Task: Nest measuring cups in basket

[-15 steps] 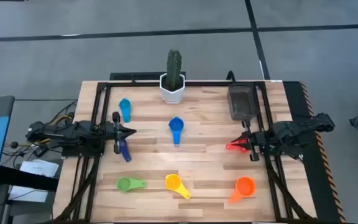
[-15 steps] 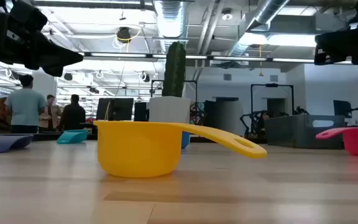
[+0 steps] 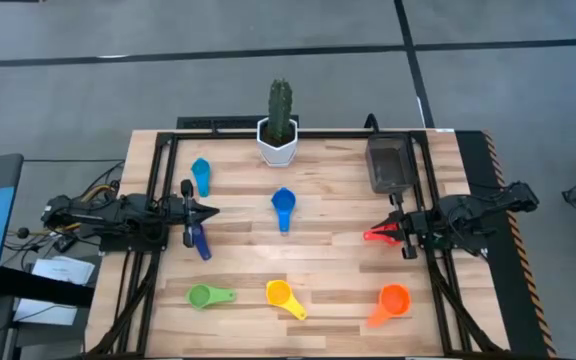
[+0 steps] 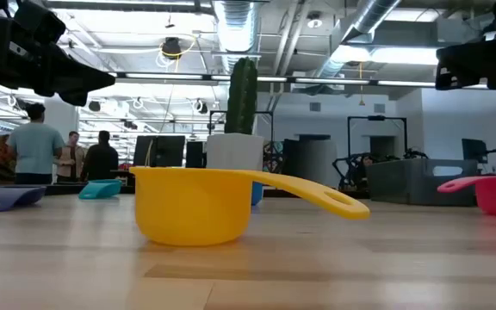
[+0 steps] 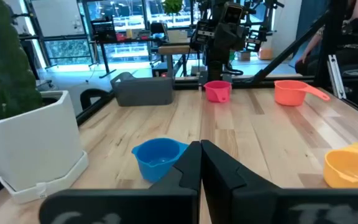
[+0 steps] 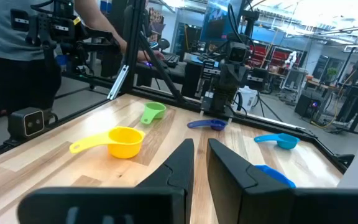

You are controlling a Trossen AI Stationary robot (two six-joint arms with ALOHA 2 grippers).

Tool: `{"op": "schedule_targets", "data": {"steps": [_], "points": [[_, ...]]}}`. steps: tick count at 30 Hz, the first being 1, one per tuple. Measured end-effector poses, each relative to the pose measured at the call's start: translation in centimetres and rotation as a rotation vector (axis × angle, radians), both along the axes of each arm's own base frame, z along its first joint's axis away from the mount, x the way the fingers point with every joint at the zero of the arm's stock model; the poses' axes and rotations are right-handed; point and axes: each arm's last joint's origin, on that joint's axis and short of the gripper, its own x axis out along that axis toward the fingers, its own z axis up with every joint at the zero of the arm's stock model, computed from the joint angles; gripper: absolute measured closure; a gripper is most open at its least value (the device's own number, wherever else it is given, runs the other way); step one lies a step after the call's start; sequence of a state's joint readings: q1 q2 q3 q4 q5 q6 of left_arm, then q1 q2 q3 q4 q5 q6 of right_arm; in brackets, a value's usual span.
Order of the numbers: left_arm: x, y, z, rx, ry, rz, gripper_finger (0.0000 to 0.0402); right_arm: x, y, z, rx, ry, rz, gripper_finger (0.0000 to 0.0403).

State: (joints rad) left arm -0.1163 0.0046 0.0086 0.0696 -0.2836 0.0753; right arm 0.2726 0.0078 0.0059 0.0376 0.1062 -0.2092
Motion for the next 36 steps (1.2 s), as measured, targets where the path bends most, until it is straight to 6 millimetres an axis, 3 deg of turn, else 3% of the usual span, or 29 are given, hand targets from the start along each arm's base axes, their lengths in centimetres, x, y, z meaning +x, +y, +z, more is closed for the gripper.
{"op": "schedule_targets", "data": {"steps": [21, 25, 28, 36], "points": [[0.00, 0.00, 0.00, 0.000, 0.000, 0.000, 0.0402, 0.00, 0.00, 0.01, -0.001, 0.000, 0.000, 0.0332], [0.00, 0.00, 0.00, 0.004, 0.000, 0.000, 0.0401, -0.12, -0.15, 0.45, -0.283, -0.044, -0.018, 0.0332], [-0.01, 0.05, 0.00, 0.101, 0.018, 0.024, 0.0402, -0.11, -0.17, 0.72, -0.434, -0.089, -0.038, 0.0332], [-0.03, 0.15, 0.04, 0.135, 0.023, 0.064, 0.0401, -0.12, -0.22, 0.62, -0.456, -0.076, -0.049, 0.0332]]}}
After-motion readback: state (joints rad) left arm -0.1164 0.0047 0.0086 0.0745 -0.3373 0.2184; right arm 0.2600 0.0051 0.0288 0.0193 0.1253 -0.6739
